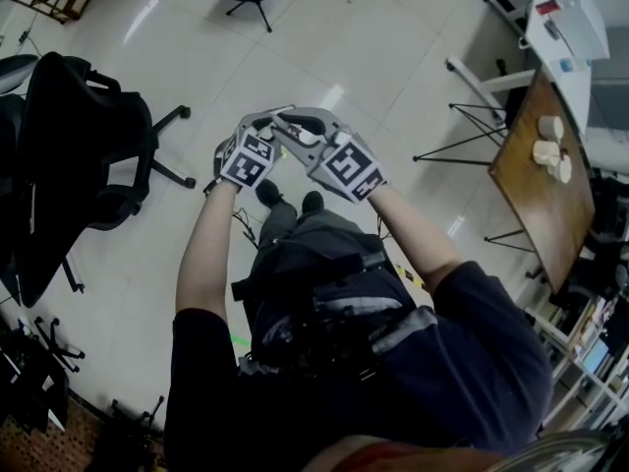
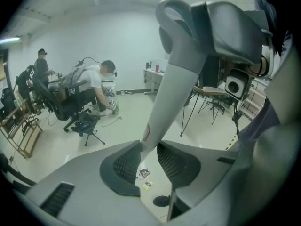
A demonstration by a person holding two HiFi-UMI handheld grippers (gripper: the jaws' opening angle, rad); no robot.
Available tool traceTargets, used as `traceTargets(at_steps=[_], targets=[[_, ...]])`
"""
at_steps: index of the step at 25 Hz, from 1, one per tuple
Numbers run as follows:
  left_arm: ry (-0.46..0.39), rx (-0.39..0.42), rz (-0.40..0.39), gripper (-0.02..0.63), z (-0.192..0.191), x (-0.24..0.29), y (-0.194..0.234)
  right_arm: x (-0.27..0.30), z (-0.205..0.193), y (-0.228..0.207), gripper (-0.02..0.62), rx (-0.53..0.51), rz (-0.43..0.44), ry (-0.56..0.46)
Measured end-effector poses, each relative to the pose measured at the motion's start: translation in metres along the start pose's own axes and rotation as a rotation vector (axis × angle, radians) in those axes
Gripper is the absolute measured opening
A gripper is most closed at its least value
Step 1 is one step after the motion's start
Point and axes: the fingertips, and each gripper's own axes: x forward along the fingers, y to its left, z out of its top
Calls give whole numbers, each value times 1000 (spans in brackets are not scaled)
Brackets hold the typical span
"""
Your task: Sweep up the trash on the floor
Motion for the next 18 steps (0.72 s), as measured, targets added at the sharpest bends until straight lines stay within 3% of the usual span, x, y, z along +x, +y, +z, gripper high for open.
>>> traceTargets(at_steps=[4, 11, 14, 18], targets=[[-6, 92, 27, 101, 19, 1, 30, 19, 22, -25, 94, -34, -48, -15], [-148, 109, 54, 101, 61, -29, 73, 40, 83, -48, 89, -110, -96, -90], [-257, 125, 41, 101, 86, -62, 78, 35, 124, -44, 87, -121, -57, -148], [-373, 161, 25, 101, 121, -114, 80, 20, 186, -35, 86, -87, 66, -250]])
